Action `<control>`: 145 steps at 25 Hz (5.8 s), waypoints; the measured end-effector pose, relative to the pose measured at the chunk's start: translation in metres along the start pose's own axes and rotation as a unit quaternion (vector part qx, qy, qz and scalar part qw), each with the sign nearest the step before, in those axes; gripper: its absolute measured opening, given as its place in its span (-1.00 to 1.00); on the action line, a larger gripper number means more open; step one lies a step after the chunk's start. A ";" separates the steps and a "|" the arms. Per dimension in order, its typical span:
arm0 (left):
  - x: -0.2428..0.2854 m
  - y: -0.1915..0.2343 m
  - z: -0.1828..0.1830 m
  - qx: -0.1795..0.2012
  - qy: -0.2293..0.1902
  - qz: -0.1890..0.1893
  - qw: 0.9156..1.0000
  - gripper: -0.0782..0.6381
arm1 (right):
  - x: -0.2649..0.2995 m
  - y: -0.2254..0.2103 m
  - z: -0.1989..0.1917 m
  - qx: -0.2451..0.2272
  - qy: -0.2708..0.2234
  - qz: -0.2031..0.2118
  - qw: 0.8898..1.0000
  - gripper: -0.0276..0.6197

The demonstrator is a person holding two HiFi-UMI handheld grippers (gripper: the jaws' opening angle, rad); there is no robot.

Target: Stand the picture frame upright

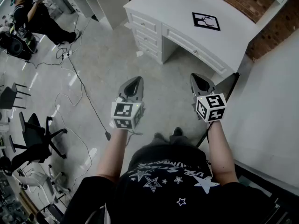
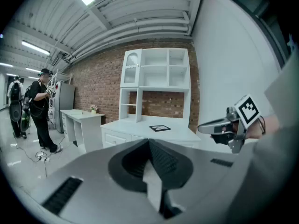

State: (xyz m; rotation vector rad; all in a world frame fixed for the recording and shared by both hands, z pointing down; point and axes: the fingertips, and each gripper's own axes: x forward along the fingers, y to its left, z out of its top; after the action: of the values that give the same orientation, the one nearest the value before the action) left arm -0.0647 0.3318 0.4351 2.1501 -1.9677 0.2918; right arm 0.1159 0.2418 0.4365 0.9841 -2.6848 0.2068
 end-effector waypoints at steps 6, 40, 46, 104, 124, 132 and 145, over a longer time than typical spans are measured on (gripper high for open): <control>-0.002 0.003 0.001 -0.001 -0.017 -0.001 1.000 -0.73 | 0.005 0.011 -0.014 0.014 0.007 0.001 1.000 -0.87; 0.091 0.090 -0.015 -0.063 0.023 0.054 0.996 -0.73 | 0.155 -0.074 -0.003 0.109 0.010 -0.005 0.994 -0.87; 0.150 0.101 0.003 -0.083 0.027 0.069 0.994 -0.73 | 0.208 -0.124 0.007 0.128 0.021 0.000 0.992 -0.87; 0.565 0.082 0.081 0.032 0.120 -0.260 0.958 -0.73 | 0.318 -0.378 -0.058 0.414 0.102 -0.323 0.845 -0.86; 0.610 0.076 0.074 0.067 0.139 -0.357 0.921 -0.73 | 0.339 -0.394 -0.075 0.455 0.122 -0.456 0.755 -0.29; 0.614 0.076 0.064 0.070 0.145 -0.351 0.922 -0.73 | 0.340 -0.396 -0.077 0.408 0.162 -0.482 0.759 -0.29; 0.604 0.072 0.065 0.072 0.144 -0.335 0.928 -0.73 | 0.340 -0.396 -0.078 0.414 0.176 -0.459 0.767 -0.37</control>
State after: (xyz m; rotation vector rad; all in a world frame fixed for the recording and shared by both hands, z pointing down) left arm -0.0831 -0.2689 0.5474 2.5342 -1.0006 0.5942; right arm 0.1411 -0.2492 0.6297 2.0850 -1.4325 1.2442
